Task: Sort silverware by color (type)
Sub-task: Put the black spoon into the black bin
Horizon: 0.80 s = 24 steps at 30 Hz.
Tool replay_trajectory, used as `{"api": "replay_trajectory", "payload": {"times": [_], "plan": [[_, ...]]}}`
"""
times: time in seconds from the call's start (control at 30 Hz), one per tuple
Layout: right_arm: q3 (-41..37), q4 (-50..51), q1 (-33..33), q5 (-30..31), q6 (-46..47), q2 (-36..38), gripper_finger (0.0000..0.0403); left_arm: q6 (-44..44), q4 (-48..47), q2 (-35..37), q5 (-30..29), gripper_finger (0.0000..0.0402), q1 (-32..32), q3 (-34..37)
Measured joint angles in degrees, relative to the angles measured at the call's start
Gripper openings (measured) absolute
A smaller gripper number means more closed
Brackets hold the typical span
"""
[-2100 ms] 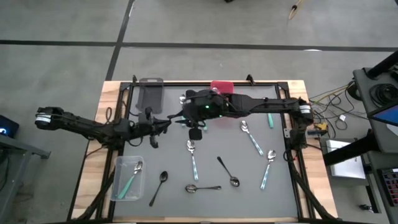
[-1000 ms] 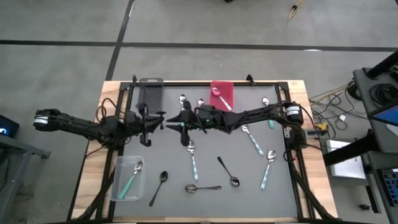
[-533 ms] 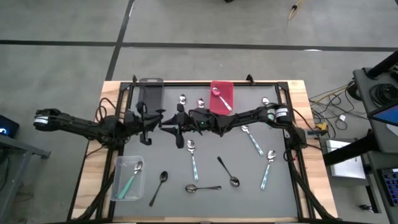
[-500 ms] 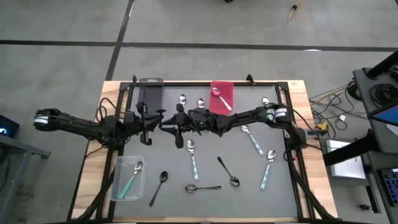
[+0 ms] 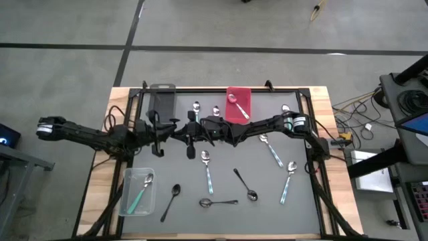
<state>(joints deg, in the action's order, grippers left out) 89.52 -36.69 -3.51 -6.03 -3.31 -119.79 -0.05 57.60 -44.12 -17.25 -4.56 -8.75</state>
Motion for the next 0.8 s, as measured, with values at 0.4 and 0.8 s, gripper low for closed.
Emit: {"api": "replay_trajectory", "payload": {"times": [0.4,0.8], "plan": [[-0.02,2.78,0.09,1.48,0.72,0.46,0.0009,-0.22,-1.24,-0.90,-0.23,0.0015,0.00,-0.02],[-0.02,12.21,0.83,13.45,-1.03,3.41,0.0008,0.70,-6.19,-0.28,-8.43,0.0091,0.07,-0.02]]}}
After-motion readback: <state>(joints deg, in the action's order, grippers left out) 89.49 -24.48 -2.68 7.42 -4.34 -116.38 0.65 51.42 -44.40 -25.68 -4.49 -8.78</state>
